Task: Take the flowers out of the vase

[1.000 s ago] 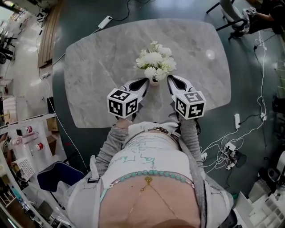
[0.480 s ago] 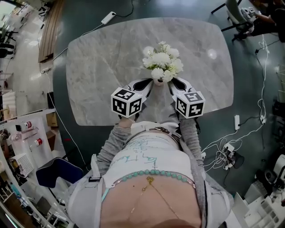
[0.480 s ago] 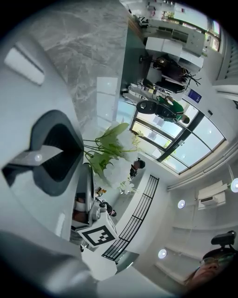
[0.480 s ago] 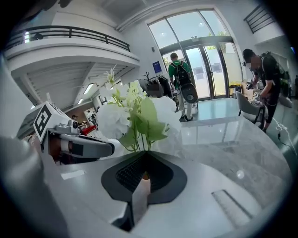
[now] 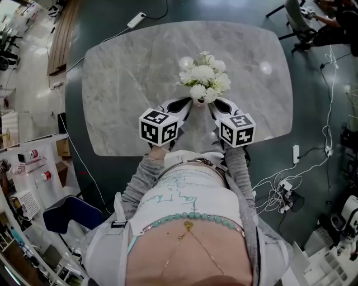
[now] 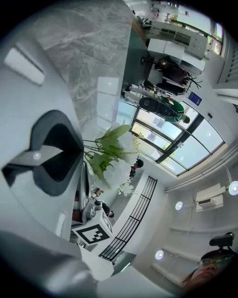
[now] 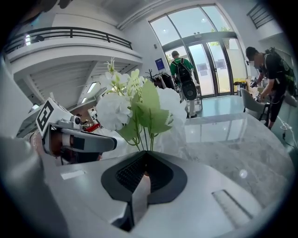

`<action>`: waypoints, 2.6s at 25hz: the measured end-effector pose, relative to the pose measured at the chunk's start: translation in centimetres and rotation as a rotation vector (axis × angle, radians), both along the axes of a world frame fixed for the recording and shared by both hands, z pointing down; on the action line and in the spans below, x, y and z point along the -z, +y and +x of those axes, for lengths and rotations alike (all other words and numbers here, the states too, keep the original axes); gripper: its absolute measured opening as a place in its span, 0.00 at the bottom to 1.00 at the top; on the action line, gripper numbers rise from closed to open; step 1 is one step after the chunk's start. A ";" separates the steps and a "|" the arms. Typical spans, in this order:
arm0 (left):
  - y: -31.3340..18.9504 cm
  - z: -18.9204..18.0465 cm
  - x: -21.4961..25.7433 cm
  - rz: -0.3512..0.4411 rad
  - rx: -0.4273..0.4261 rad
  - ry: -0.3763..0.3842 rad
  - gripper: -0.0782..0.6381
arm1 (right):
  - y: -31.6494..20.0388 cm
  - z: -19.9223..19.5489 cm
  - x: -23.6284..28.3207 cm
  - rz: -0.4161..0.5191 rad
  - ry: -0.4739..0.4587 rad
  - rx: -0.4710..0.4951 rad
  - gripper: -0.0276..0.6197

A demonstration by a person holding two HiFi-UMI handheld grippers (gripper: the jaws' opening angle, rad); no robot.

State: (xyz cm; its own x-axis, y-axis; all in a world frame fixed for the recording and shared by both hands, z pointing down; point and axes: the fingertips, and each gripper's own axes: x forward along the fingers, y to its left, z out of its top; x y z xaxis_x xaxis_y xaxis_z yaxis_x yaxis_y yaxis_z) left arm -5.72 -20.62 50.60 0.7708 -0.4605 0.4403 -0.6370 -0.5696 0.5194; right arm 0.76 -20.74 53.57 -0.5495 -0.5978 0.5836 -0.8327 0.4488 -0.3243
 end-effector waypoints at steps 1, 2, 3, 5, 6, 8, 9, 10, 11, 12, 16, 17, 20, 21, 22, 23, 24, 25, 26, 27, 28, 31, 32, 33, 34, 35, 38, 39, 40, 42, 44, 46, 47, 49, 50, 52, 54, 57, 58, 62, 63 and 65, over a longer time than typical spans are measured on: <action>0.0 0.0 0.1 0.000 0.002 0.000 0.11 | 0.0 0.0 -0.1 -0.004 0.003 0.003 0.09; 0.0 0.0 0.1 0.000 0.004 0.000 0.11 | 0.0 0.0 -0.3 -0.007 0.007 0.005 0.09; 0.0 0.0 0.1 -0.002 0.005 0.001 0.11 | -0.1 0.0 -0.4 -0.010 0.010 0.009 0.09; 0.1 0.0 0.1 -0.009 0.006 0.004 0.11 | -0.2 -0.1 -0.6 -0.010 0.008 0.021 0.09; 0.2 -0.1 0.1 -0.012 0.007 0.004 0.11 | -0.2 -0.3 -0.6 -0.008 0.005 0.029 0.09; 0.5 -0.1 0.1 -0.013 0.010 0.004 0.11 | -0.3 -0.6 -0.7 -0.006 0.000 0.048 0.09; 0.6 -0.1 0.1 -0.014 0.014 0.006 0.11 | -0.4 -0.7 -0.8 -0.007 -0.001 0.057 0.10; 0.7 -0.1 0.1 -0.016 0.018 0.010 0.11 | -0.5 -0.9 -0.8 -0.010 -0.001 0.064 0.10; 0.8 -0.1 0.1 -0.019 0.022 0.012 0.11 | -0.6 -1.0 -0.9 -0.014 -0.001 0.072 0.11; 0.8 -0.2 0.1 -0.021 0.026 0.014 0.11 | -0.7 -1.2 -1.0 -0.020 0.001 0.080 0.12; 1.0 -0.5 0.0 -0.020 0.045 0.018 0.11 | -0.9 -1.5 -1.4 -0.028 0.035 0.102 0.17; 1.0 -0.6 0.0 -0.020 0.050 0.019 0.11 | -0.9 -1.5 -1.4 -0.028 0.047 0.104 0.20; 1.0 -0.9 0.1 -0.015 0.067 0.022 0.11 | -1.1 -1.6 -1.6 -0.032 0.071 0.106 0.31; 1.0 -1.0 0.2 -0.014 0.072 0.023 0.11 | -1.2 -1.6 -1.7 -0.033 0.074 0.106 0.35; 0.9 -1.1 0.2 -0.012 0.077 0.024 0.11 | -1.4 -1.6 -1.7 -0.033 0.073 0.105 0.38; 0.9 -1.2 0.3 -0.009 0.082 0.025 0.11 | -1.5 -1.7 -1.7 -0.029 0.068 0.105 0.39; 0.9 -1.3 0.4 -0.007 0.088 0.024 0.11 | -1.8 -1.8 -1.6 -0.022 0.062 0.105 0.40; 1.0 -1.4 0.4 -0.005 0.094 0.023 0.11 | -2.0 -1.9 -1.5 -0.012 0.057 0.107 0.40; 1.0 -1.6 0.4 -0.004 0.100 0.023 0.11 | -2.3 -2.0 -1.4 0.000 0.057 0.110 0.40; 1.1 -1.7 0.4 -0.004 0.107 0.023 0.11 | -2.5 -2.1 -1.3 0.011 0.060 0.114 0.40; 1.2 -1.9 0.4 -0.005 0.114 0.023 0.11 | -2.6 -2.2 -1.3 0.020 0.064 0.120 0.40; 1.3 -2.8 0.2 -0.007 0.136 0.024 0.11 | -3.0 -2.9 -1.5 0.035 0.067 0.138 0.42; 1.3 -3.1 0.2 -0.006 0.143 0.024 0.11 | -3.1 -3.2 -1.6 0.039 0.070 0.144 0.43; 1.3 -3.4 0.2 -0.007 0.149 0.024 0.11 | -3.2 -3.4 -1.6 0.045 0.072 0.151 0.43; 1.3 -3.6 0.2 -0.007 0.155 0.023 0.11 | -3.4 -3.7 -1.6 0.053 0.074 0.157 0.44; 1.3 -3.8 0.2 -0.007 0.159 0.022 0.11 | -3.5 -3.8 -1.6 0.061 0.074 0.161 0.44; 1.2 -3.8 0.2 -0.009 0.164 0.020 0.11 | -3.8 -4.0 -1.6 0.084 0.062 0.169 0.44; 1.2 -3.8 0.2 -0.009 0.165 0.019 0.11 | -3.9 -4.1 -1.6 0.092 0.054 0.172 0.44; 1.2 -3.8 0.2 -0.010 0.165 0.019 0.11 | -3.9 -4.2 -1.6 0.101 0.046 0.176 0.43; 1.1 -3.9 0.1 -0.011 0.164 0.019 0.11 | -3.8 -4.4 -1.5 0.124 0.036 0.183 0.40; 1.1 -4.0 0.0 -0.012 0.162 0.018 0.11 | -3.7 -4.5 -1.5 0.143 0.037 0.184 0.38; 1.1 -3.9 0.0 -0.014 0.157 0.017 0.11 | -3.6 -4.4 -1.4 0.154 0.039 0.179 0.35; 1.1 -3.8 0.0 -0.014 0.155 0.016 0.11 | -3.6 -4.3 -1.3 0.158 0.039 0.177 0.34; 1.0 -3.7 0.0 -0.013 0.151 0.016 0.11 | -3.6 -4.1 -1.3 0.163 0.039 0.174 0.32; 0.9 -3.6 0.0 -0.013 0.149 0.016 0.11 | -3.7 -4.0 -1.3 0.166 0.040 0.172 0.31; 0.8 -3.4 0.0 -0.014 0.144 0.014 0.11 | -3.7 -3.8 -1.3 0.170 0.042 0.167 0.29; 0.9 -3.0 -0.1 -0.013 0.140 0.014 0.11 | -3.6 -3.5 -1.4 0.174 0.043 0.163 0.27; 1.1 -2.7 -0.4 -0.012 0.136 0.014 0.11 | -3.4 -3.3 -1.6 0.180 0.040 0.159 0.23; 1.2 -2.7 -0.4 -0.012 0.136 0.015 0.11 | -3.4 -3.4 -1.5 0.182 0.038 0.157 0.22; 1.2 -3.1 -0.1 -0.012 0.138 0.018 0.11 | -3.5 -3.5 -1.0 0.190 0.037 0.150 0.17; 1.2 -3.1 -0.1 -0.013 0.139 0.018 0.11 | -3.5 -3.5 -0.9 0.191 0.036 0.149 0.16; 1.1 -3.1 -0.1 -0.012 0.141 0.019 0.11 | -3.5 -3.4 -0.8 0.196 0.035 0.149 0.16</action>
State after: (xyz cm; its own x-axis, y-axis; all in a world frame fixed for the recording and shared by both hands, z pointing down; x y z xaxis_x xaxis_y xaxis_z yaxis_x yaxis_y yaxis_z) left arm -8.78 -19.51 50.69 0.7069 -0.5599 0.4323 -0.7005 -0.4689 0.5381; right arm -2.64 -24.21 54.34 -0.6212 -0.6156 0.4849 -0.7620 0.6188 -0.1907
